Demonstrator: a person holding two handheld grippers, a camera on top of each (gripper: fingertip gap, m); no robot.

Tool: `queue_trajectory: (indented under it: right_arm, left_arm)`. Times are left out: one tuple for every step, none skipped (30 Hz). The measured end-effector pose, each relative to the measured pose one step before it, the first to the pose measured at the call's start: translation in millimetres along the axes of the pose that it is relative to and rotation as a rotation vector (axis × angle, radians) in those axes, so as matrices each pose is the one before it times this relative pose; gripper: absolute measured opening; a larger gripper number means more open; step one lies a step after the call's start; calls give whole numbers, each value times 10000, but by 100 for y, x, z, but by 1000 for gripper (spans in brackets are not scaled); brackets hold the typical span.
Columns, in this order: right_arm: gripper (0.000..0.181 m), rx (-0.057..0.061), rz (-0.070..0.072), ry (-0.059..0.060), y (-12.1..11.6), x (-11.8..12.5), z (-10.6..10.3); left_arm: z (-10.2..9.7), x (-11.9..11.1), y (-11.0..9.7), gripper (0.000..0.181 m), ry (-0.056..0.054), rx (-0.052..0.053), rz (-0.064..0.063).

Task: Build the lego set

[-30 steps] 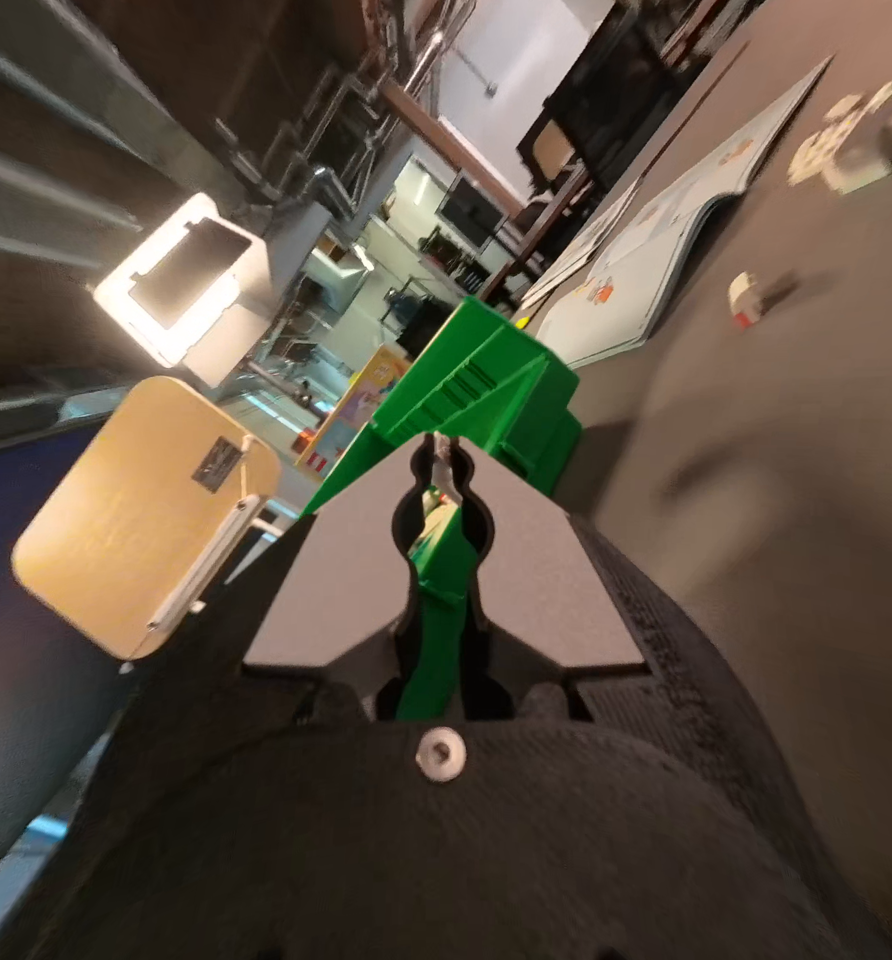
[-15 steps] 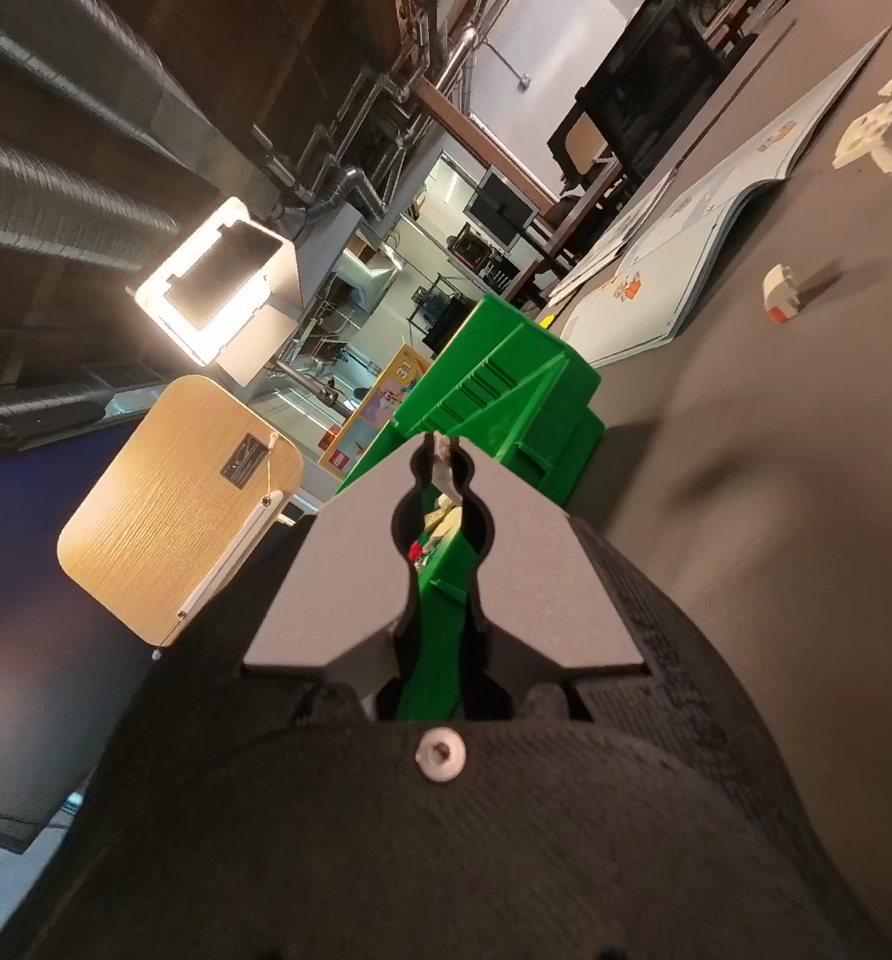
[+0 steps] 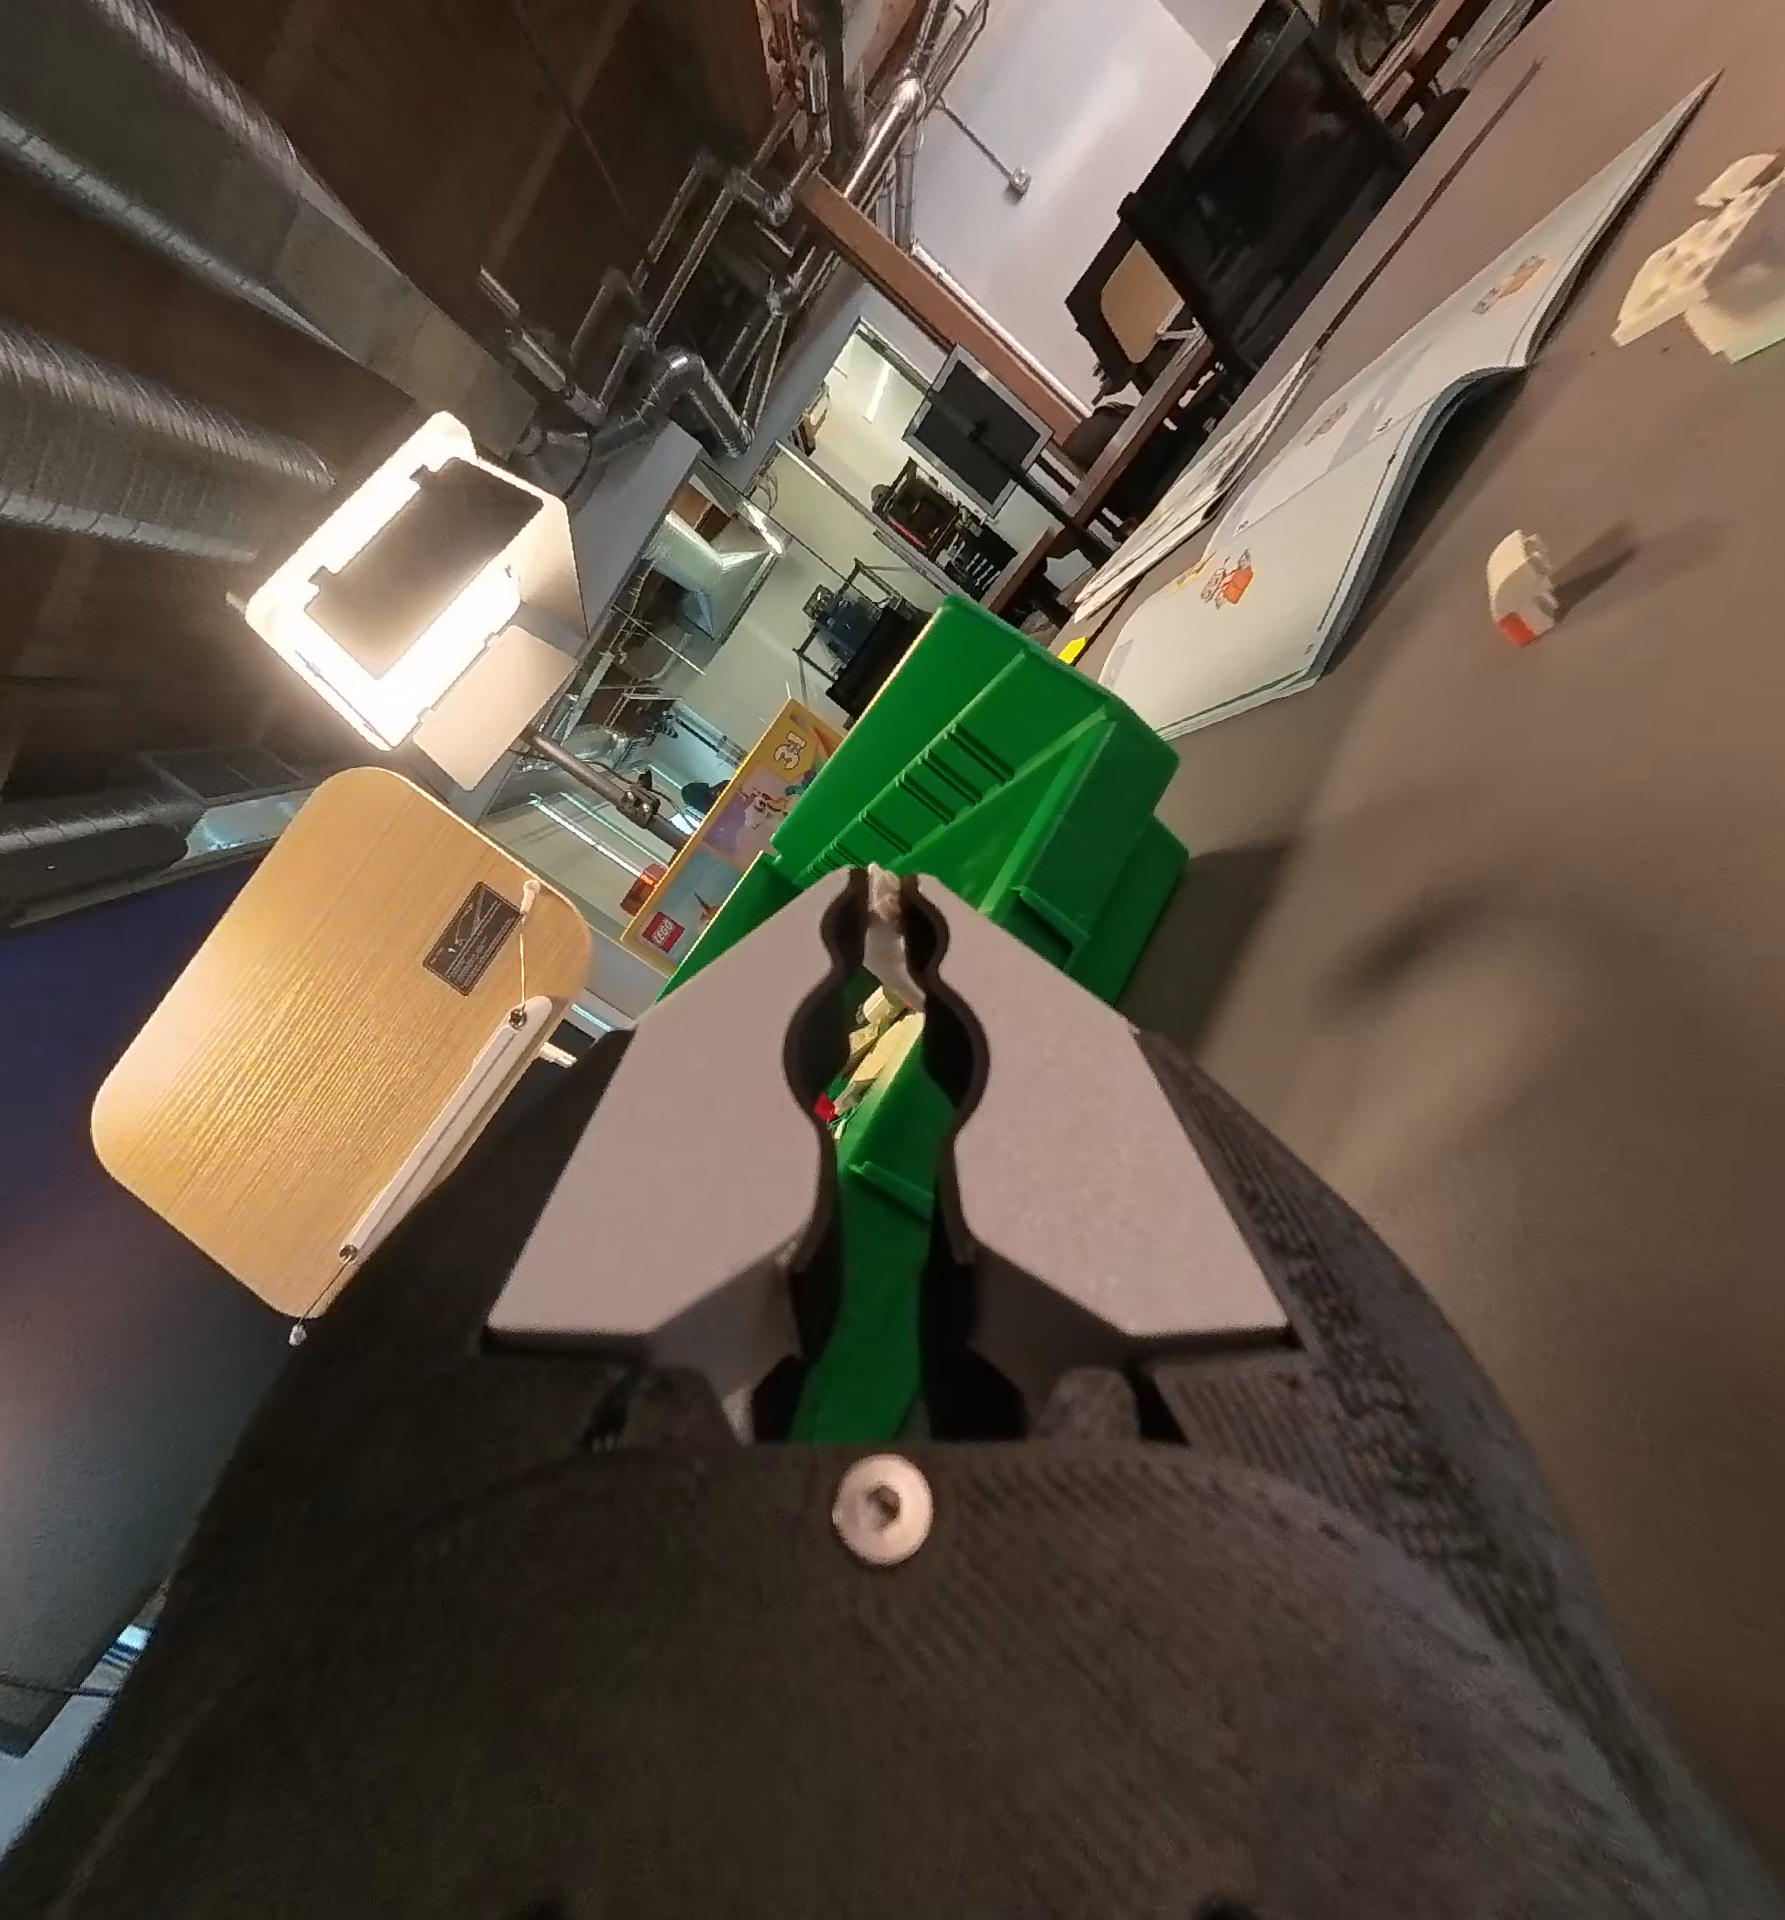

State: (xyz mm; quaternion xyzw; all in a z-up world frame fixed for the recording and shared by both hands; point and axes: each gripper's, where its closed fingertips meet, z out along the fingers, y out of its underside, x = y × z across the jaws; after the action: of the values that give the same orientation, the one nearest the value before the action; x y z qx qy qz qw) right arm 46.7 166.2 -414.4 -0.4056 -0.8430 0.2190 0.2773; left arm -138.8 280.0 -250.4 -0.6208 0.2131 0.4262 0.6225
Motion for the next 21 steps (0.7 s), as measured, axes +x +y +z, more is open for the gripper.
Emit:
queue_trajectory:
  right_arm:
    - [17, -344, 180, -260, 189, 195, 713]
    - [17, -306, 61, -219, 92, 178, 670]
    - [17, -333, 66, -224, 147, 93, 642]
    - [19, -446, 100, -241, 367, 11, 629]
    - [20, -482, 37, -252, 480, -96, 597]
    - [21, -384, -70, -116, 393, -16, 526]
    - [21, -255, -126, -23, 220, 22, 418]
    - [21, -121, -97, 27, 0, 55, 285]
    - [21, -5, -66, 74, -184, 125, 169]
    - [20, 10, -38, 80, -203, 122, 147]
    - [19, -91, -34, 57, -42, 98, 191]
    - [19, -193, -54, 48, 142, 49, 241]
    - [19, -174, -61, 55, 126, 32, 205]
    - [18, -84, -153, 92, 5, 16, 125]
    - [13, -19, -199, 76, -80, -93, 60]
    - [11, -56, -133, 62, -12, -121, 65]
    - [9, -81, -109, 68, 59, -111, 91]
    - [8, -53, -112, 90, 57, -49, 81]
    - [7, -18, -69, 88, 6, 11, 33]
    - [7, 70, -19, 96, -65, 92, -88]
    - [7, 313, 63, 153, -302, 217, -343]
  left_arm:
    - [8, 13, 4, 6, 10, 0, 17]
    - [14, 19, 26, 6, 12, -21, 8]
    - [18, 5, 43, 6, 6, -22, 1]
    - [11, -3, 12, 6, -3, -11, 6]
    - [-11, -20, 5, 6, -12, -2, 0]
    - [-2, -19, -3, 6, -9, 5, -13]
    - [-11, -31, -3, 6, -13, 5, -9]
    - [-11, -31, 17, 6, -16, -6, -1]
    - [-1, -18, 16, 6, -10, -6, -3]
    - [-3, -11, -14, 6, -3, 7, -6]
    - [-15, -18, -10, 6, -6, 16, -5]
    - [-20, -3, -17, 6, 5, 11, -9]
    - [-3, 4, -1, 6, 10, 3, -9]
    - [-7, 4, -3, 6, 5, 3, 0]
    - [-8, 11, -1, 6, 11, 2, 3]
    - [0, 44, -2, 6, 38, -3, 2]
    - [5, 24, 36, 6, 21, -26, -3]
    - [9, 9, 38, 6, 18, -26, -8]
    - [5, 6, 14, 6, 13, -14, -9]
    - [-6, 11, 40, 6, 15, -28, -3]
    - [9, 6, 7, 6, 15, -9, -5]
